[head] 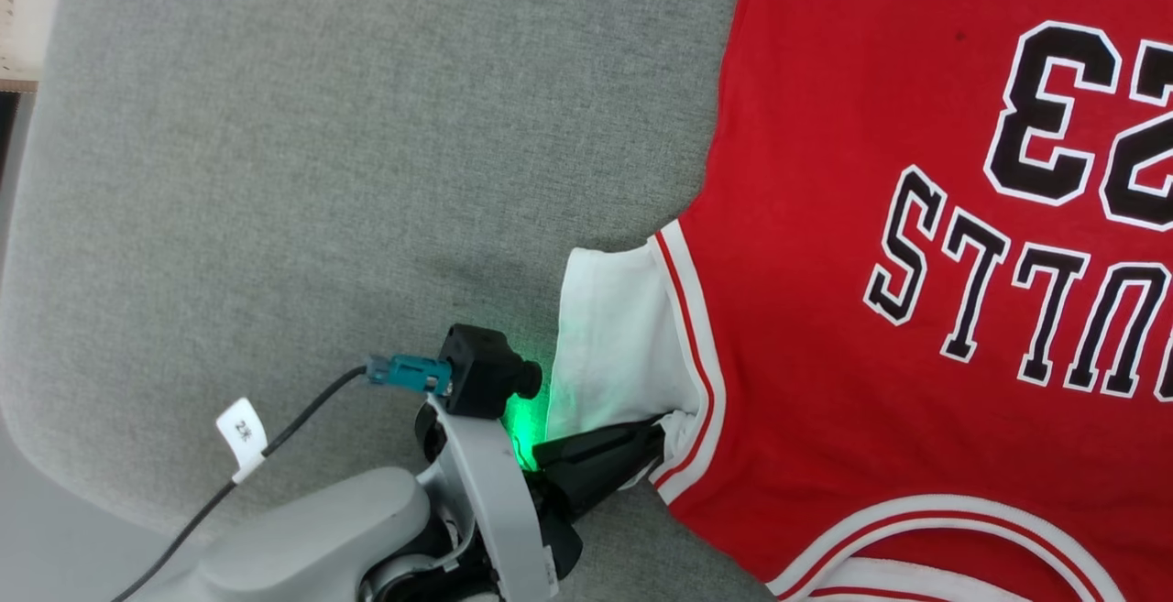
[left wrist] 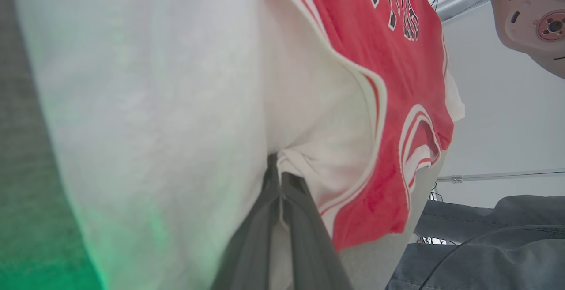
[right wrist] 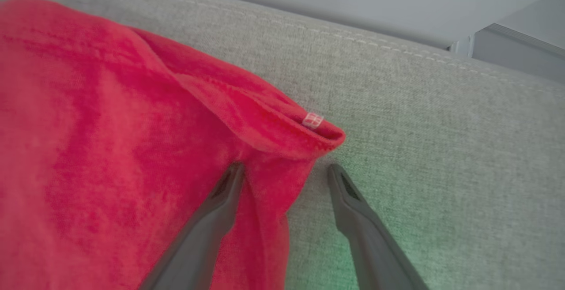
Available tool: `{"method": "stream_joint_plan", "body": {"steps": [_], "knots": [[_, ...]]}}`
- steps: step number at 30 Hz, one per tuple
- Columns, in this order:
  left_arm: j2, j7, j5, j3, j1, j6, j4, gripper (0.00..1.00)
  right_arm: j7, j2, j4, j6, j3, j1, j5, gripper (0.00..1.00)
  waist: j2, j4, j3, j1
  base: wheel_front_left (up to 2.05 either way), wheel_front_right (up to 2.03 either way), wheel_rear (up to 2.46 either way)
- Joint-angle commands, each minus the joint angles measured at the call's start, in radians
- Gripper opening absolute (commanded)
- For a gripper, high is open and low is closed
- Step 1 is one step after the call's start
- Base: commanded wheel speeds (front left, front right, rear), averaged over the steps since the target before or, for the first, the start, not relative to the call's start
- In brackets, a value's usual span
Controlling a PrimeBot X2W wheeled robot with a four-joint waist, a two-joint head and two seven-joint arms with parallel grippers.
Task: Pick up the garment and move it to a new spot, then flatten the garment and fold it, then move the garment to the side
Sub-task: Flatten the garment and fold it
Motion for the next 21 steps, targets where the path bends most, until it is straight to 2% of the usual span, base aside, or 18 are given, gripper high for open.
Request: {"method": "stream_joint_plan", "body": {"steps": [1, 8, 12, 17, 21], "knots": [[-0.062, 0.013, -0.027, -0.022, 0.004, 0.034, 0.116, 0.0, 0.008, 0.04, 0.055, 0.002, 0.028, 0.067, 0.013, 0.0, 0.0, -0.003, 0.001, 0.0, 0.0, 0.0, 0.0], [-0.053, -0.011, -0.036, -0.022, -0.026, 0.034, 0.121, 0.0, -0.079, 0.017, 0.068, 0.001, -0.011, 0.033, 0.023, 0.0, 0.0, -0.025, -0.01, 0.0, 0.0, 0.0, 0.0], [-0.041, -0.044, -0.03, -0.02, -0.023, 0.034, 0.136, 0.0, -0.109, 0.007, 0.036, 0.001, 0.022, 0.062, 0.048, 0.0, 0.0, -0.044, -0.034, 0.0, 0.0, 0.0, 0.0], [0.0, -0.103, -0.036, -0.008, -0.007, 0.034, 0.17, 0.0, -0.107, -0.053, -0.104, 0.001, 0.142, 0.207, 0.164, 0.0, 0.0, -0.1, -0.108, 0.0, 0.0, 0.0, 0.0], [0.031, -0.13, -0.042, 0.003, 0.012, 0.034, 0.168, 0.0, -0.087, -0.139, -0.275, 0.001, 0.168, 0.37, 0.287, 0.0, 0.0, -0.149, -0.175, 0.0, 0.0, 0.0, 0.0]]}}
